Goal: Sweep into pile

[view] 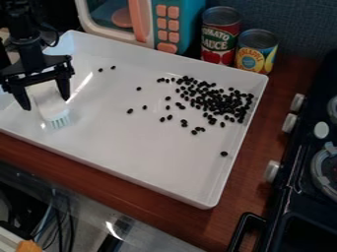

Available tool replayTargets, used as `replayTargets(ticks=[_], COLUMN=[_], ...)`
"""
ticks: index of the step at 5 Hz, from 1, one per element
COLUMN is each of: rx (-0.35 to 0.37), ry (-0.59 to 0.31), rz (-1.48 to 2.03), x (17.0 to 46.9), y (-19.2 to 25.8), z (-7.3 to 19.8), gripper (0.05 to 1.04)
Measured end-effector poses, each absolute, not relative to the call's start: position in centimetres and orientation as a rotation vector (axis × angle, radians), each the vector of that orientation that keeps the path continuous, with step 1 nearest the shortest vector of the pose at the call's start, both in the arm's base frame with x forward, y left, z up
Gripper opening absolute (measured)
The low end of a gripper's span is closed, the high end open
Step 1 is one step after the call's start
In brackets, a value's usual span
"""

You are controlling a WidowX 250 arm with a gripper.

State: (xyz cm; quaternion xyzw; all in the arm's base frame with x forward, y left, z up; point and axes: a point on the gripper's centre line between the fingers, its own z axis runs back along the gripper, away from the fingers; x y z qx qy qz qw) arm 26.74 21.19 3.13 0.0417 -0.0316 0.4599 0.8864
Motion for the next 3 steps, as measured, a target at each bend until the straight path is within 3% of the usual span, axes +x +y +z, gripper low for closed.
replayTargets(ticks=[1, 3], rx=[0.088, 0.079], ry=[-0.055, -0.042], rz=[0.965, 0.964], x=[26.64, 26.63], y=[21.19, 20.67], z=[2.77, 2.68], gripper=[0.735, 0.729])
